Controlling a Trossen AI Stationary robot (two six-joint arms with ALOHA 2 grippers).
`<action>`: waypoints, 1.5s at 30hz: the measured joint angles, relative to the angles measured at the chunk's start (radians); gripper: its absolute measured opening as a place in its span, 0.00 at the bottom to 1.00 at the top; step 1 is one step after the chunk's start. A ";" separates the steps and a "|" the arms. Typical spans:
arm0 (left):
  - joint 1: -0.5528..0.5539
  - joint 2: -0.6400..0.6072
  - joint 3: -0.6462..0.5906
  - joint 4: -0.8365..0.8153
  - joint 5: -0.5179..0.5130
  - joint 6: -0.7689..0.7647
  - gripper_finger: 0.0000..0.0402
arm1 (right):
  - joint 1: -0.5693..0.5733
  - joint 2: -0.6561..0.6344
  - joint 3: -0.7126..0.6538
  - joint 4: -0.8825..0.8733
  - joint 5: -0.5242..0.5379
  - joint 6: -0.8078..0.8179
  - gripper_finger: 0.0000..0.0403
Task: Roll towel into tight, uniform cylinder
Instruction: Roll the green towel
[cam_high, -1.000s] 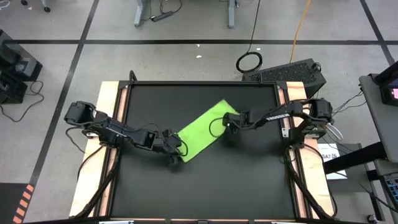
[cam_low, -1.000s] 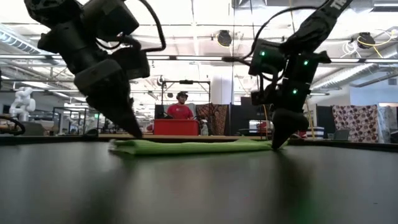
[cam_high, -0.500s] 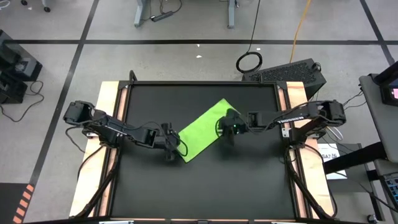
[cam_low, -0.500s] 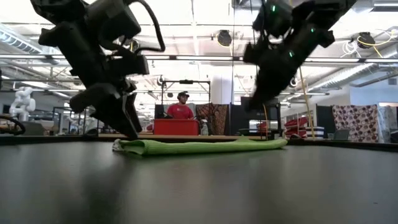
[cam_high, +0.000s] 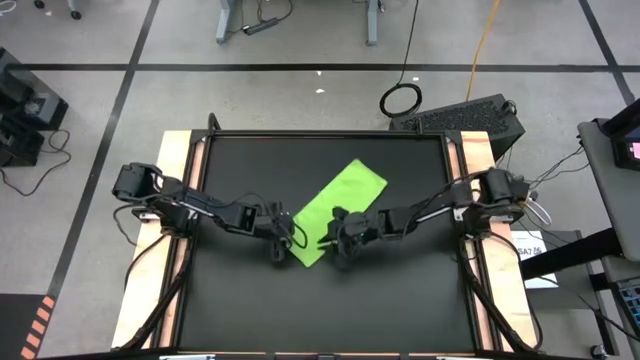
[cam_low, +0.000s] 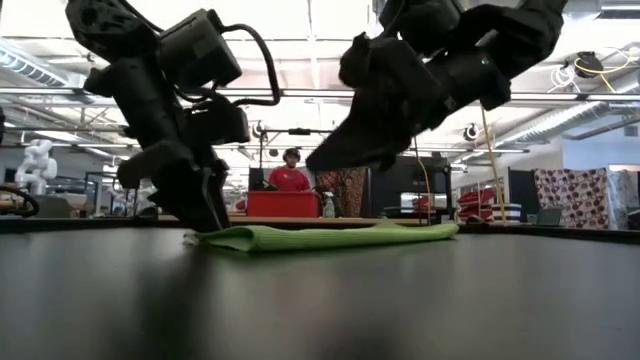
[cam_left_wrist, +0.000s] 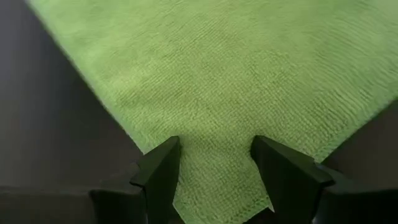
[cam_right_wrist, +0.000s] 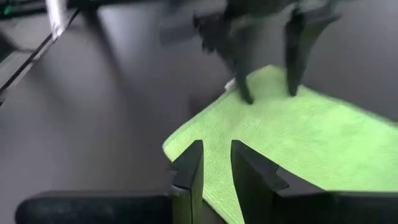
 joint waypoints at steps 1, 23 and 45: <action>-0.009 0.002 0.000 0.022 0.016 -0.020 0.54 | 0.008 0.019 0.008 -0.002 -0.014 0.004 0.18; -0.163 0.008 0.095 0.092 -0.076 -0.017 0.54 | 0.151 0.084 0.034 -0.096 0.023 0.033 0.18; -0.111 0.103 0.097 0.114 0.157 0.032 0.54 | 0.146 0.244 0.172 -0.137 -0.042 0.037 0.22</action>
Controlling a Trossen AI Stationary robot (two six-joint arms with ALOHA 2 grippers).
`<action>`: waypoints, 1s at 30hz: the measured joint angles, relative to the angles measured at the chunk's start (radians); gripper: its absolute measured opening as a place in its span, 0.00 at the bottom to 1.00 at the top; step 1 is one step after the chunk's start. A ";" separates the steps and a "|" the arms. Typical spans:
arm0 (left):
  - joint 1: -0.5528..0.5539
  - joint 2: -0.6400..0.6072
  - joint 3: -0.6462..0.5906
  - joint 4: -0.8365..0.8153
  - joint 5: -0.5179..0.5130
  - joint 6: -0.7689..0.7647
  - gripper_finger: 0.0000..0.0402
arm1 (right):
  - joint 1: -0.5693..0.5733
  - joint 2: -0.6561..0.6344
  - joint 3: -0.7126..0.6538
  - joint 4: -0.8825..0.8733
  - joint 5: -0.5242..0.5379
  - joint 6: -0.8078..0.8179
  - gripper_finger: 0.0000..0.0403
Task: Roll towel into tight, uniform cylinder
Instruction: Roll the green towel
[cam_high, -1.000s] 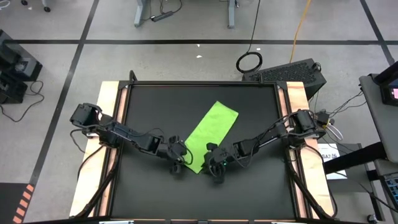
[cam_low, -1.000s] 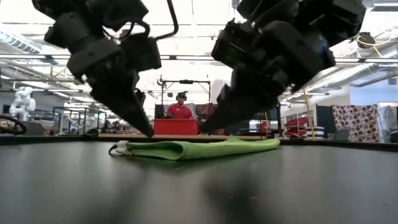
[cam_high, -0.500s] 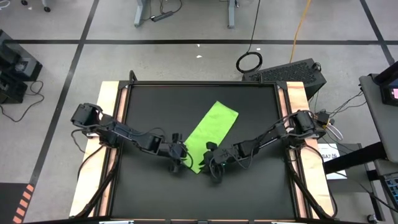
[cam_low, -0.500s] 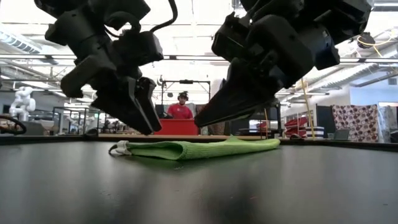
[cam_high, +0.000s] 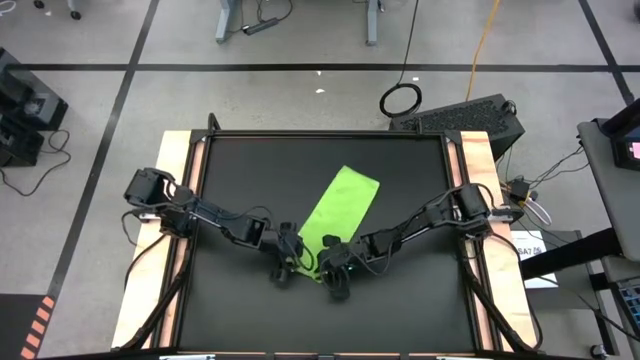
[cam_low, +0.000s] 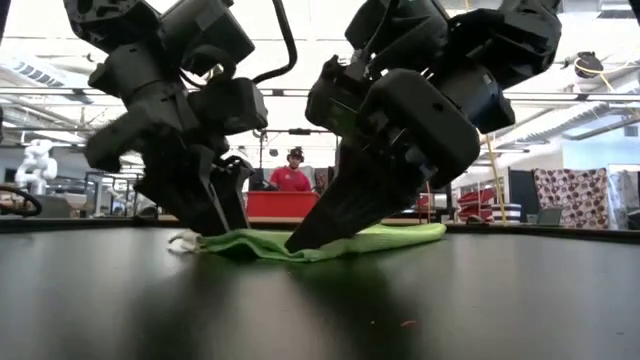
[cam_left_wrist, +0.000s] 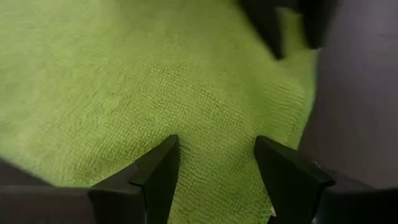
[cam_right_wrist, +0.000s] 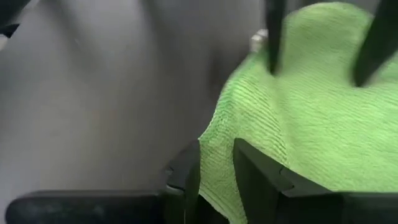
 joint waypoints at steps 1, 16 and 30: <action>-0.006 0.001 -0.001 0.015 0.027 -0.012 0.54 | 0.000 -0.001 0.002 -0.020 -0.019 0.001 0.22; -0.078 0.003 0.062 0.130 0.043 0.130 0.54 | 0.104 -0.196 -0.008 -0.426 -0.178 -0.044 0.20; -0.153 0.002 0.064 0.160 -0.049 0.264 0.54 | 0.223 -0.359 -0.006 -0.511 0.071 -0.120 0.32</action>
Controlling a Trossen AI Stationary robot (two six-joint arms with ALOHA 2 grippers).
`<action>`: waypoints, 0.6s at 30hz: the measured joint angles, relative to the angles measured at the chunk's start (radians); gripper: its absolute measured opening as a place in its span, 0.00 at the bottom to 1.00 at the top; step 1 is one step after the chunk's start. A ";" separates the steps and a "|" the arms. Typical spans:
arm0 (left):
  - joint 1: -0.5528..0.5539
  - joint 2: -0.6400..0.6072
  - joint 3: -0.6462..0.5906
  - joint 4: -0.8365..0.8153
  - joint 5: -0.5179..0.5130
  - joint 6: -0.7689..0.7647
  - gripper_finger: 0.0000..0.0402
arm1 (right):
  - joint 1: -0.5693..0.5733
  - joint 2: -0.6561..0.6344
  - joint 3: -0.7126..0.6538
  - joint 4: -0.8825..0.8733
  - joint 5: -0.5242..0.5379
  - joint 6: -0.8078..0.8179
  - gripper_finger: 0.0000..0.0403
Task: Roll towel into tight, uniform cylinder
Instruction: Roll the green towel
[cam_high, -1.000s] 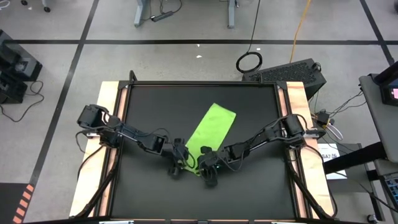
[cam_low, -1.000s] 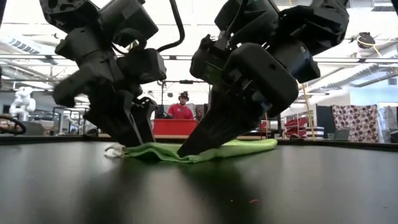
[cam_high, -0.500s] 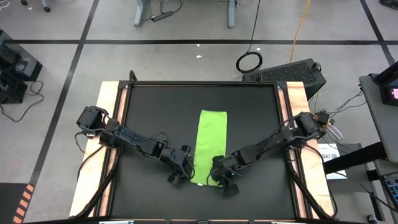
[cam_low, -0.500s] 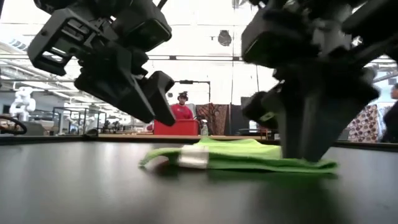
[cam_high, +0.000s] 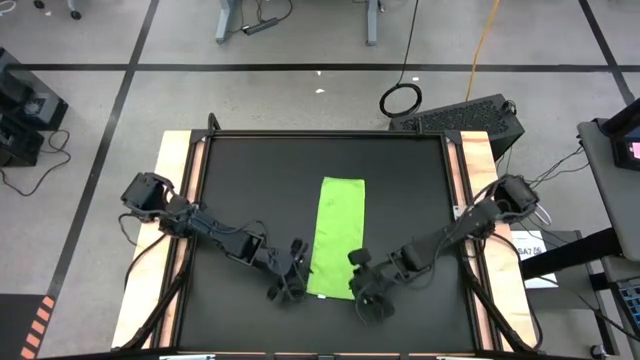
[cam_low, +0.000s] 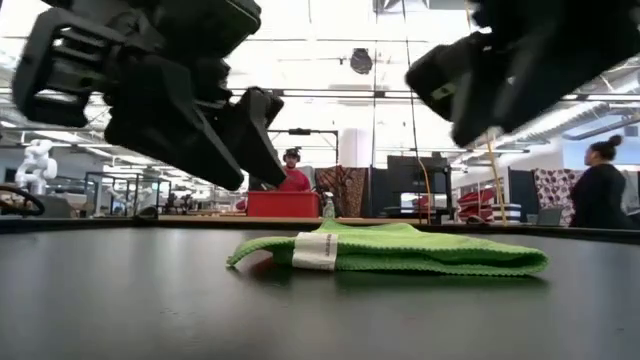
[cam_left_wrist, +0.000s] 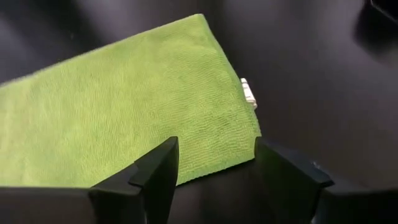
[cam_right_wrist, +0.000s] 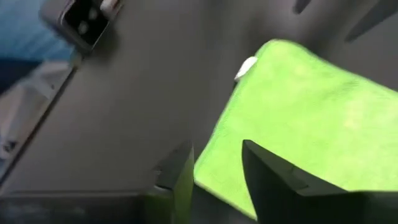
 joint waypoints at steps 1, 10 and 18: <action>-0.010 0.000 0.000 0.000 -0.020 0.018 0.54 | 0.021 0.003 0.000 -0.007 0.021 -0.006 0.34; -0.049 0.070 0.000 0.042 -0.086 0.082 0.54 | 0.212 0.096 0.000 -0.013 0.395 -0.146 0.45; -0.064 0.152 0.000 0.158 -0.122 0.134 0.54 | 0.251 0.195 0.001 0.038 0.499 -0.143 0.41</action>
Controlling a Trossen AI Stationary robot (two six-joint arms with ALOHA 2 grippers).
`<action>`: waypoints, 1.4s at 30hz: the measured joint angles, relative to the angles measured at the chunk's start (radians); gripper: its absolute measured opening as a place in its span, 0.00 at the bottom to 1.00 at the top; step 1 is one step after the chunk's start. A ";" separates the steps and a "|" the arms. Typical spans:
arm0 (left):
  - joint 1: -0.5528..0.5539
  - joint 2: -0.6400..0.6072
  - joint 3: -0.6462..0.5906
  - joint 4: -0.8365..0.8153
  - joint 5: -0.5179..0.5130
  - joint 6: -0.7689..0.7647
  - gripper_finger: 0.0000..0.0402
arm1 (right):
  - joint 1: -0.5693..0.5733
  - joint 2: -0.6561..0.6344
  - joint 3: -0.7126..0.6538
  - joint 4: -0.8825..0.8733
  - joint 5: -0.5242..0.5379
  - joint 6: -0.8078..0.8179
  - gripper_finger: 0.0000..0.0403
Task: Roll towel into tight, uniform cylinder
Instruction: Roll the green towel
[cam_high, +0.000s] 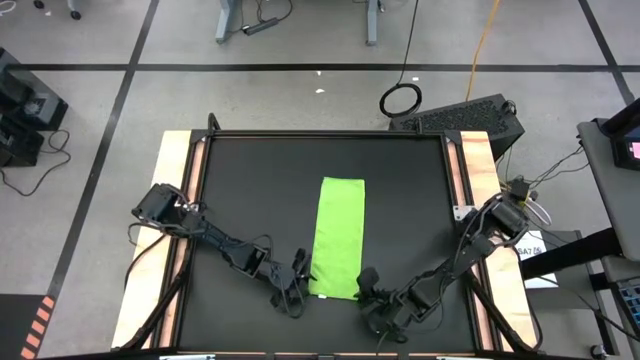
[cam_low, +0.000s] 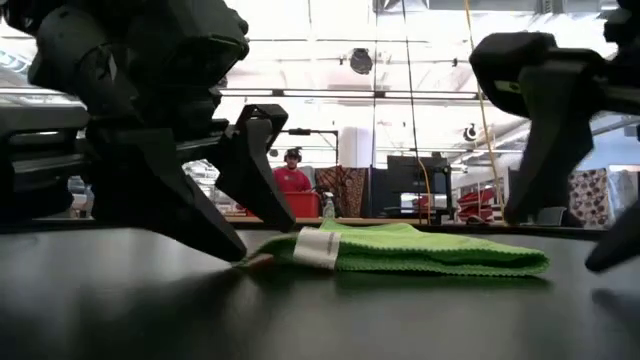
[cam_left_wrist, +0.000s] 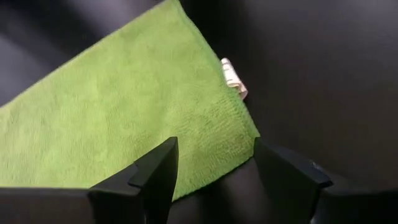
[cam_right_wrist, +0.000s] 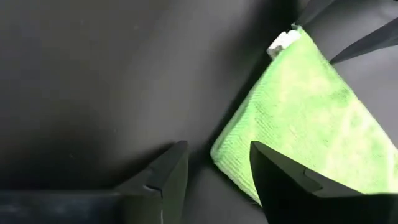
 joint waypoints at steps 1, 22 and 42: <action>0.000 0.003 0.000 0.003 -0.001 0.000 0.54 | 0.001 0.009 0.000 0.001 0.002 0.001 0.40; 0.003 0.009 0.001 -0.006 0.015 -0.002 0.54 | -0.027 0.067 0.001 0.002 0.166 0.054 0.15; -0.015 0.009 0.001 0.004 -0.009 0.017 0.54 | -0.046 0.016 0.000 0.021 -0.031 0.431 0.00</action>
